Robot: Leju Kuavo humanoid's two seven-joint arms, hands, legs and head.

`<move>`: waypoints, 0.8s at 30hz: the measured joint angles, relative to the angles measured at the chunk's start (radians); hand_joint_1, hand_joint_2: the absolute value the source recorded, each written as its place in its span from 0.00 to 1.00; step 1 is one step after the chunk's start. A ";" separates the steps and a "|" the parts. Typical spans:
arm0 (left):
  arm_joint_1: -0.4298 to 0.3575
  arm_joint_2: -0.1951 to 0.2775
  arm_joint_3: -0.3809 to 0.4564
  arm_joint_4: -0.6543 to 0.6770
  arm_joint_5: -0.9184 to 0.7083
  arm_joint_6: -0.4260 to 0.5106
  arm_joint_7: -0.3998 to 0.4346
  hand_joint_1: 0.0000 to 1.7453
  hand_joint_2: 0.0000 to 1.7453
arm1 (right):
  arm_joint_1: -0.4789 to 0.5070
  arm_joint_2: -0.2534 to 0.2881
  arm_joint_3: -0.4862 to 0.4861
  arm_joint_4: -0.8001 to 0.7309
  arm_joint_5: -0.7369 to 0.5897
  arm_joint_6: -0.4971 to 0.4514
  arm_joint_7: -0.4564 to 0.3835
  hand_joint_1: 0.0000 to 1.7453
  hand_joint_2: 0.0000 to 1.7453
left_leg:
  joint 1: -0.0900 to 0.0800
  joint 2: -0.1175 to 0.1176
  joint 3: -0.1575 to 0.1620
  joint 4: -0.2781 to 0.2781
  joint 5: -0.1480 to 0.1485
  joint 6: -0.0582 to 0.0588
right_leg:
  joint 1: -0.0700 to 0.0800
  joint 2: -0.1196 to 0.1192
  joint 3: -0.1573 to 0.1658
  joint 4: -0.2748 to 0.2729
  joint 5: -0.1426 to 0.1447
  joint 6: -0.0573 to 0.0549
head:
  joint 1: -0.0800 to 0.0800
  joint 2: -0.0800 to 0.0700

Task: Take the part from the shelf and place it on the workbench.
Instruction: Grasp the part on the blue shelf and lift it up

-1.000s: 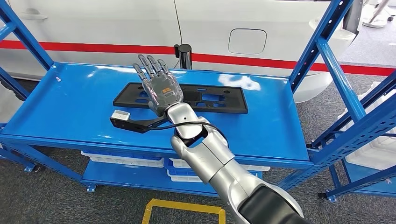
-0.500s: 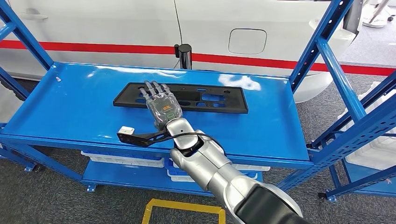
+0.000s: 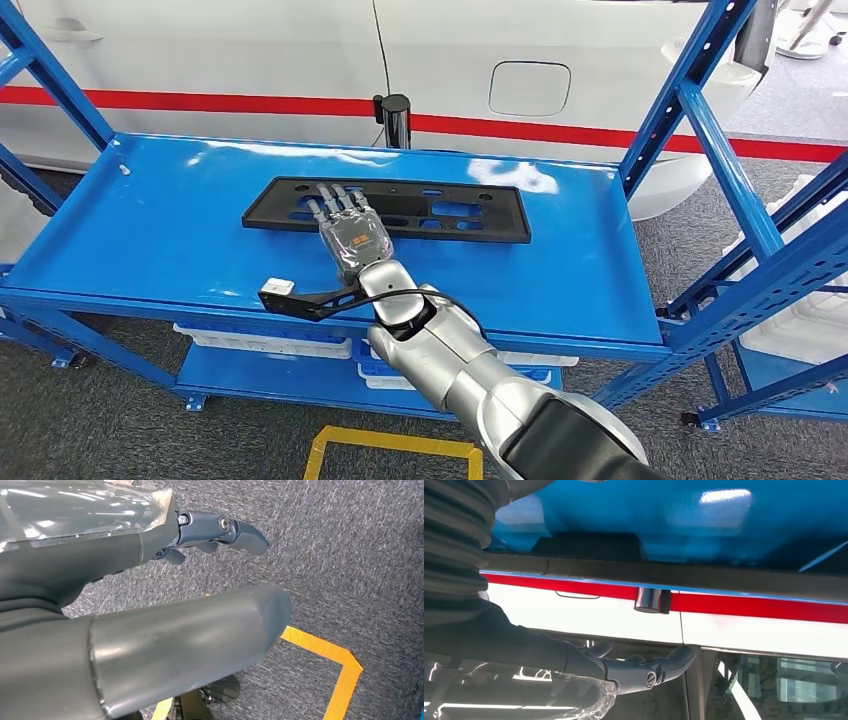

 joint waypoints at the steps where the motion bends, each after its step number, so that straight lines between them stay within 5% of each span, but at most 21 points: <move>1: 0.001 0.000 0.001 0.000 0.000 -0.003 -0.002 0.00 0.00 | -0.002 0.000 0.000 0.006 0.002 -0.004 0.002 0.00 1.00 | 0.000 0.000 0.000 0.000 0.000 0.000 | 0.000 0.000 0.000 0.000 0.000 0.000 | 0.000 0.000; 14: 0.028 -0.003 0.039 0.001 0.029 0.001 -0.022 0.00 0.00 | -0.021 0.000 0.025 0.074 0.000 -0.029 0.056 0.00 1.00 | 0.000 0.000 0.000 0.000 0.000 0.000 | 0.000 0.000 0.000 0.000 0.000 0.000 | 0.000 0.000; 24: 0.052 -0.024 0.080 0.002 0.047 0.052 -0.021 0.00 0.00 | -0.027 0.000 -0.027 0.107 -0.101 -0.134 0.019 0.00 1.00 | 0.000 0.000 0.000 0.000 0.000 0.000 | 0.000 0.000 0.000 0.000 0.000 0.000 | 0.000 0.000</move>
